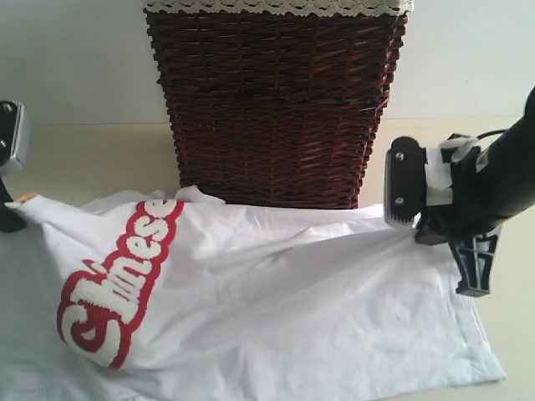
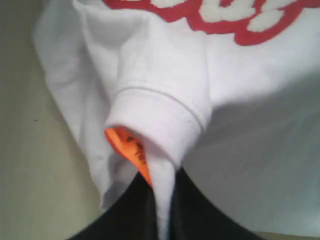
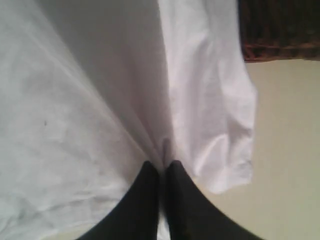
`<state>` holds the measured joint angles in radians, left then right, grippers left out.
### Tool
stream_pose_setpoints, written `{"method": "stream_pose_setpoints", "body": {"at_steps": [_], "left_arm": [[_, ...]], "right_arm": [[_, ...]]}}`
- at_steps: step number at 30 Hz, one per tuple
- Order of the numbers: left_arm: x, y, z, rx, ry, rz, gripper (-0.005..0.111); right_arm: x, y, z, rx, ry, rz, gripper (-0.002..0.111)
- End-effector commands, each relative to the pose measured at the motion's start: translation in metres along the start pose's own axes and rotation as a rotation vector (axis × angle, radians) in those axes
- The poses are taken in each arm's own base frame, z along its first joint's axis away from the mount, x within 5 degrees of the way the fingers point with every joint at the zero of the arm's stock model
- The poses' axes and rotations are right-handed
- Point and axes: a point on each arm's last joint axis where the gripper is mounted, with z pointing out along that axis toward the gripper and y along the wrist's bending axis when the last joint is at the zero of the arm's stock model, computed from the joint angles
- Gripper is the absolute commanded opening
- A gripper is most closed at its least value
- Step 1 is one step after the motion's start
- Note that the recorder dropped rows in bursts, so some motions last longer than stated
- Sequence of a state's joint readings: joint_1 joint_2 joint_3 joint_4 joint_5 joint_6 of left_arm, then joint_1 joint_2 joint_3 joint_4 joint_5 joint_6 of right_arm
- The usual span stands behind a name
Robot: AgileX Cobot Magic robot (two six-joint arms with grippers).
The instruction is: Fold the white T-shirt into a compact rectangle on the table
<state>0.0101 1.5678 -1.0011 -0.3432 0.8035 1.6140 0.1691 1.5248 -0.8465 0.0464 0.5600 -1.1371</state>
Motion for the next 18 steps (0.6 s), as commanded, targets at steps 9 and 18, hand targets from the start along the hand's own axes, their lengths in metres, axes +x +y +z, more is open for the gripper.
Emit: {"method": "stream_pose_setpoints", "body": {"at_steps": [9,18], "left_arm": [[-0.021,-0.037,-0.103,-0.31,-0.132,-0.132,0.0],[-0.021,-0.069,-0.157,-0.542,-0.14,-0.169,0.0]], "right_arm": [[0.014,0.0,-0.091,0.294,0.028,0.02,0.0],[0.02,0.013,-0.142,0.458,-0.086,0.19,0.0]]}}
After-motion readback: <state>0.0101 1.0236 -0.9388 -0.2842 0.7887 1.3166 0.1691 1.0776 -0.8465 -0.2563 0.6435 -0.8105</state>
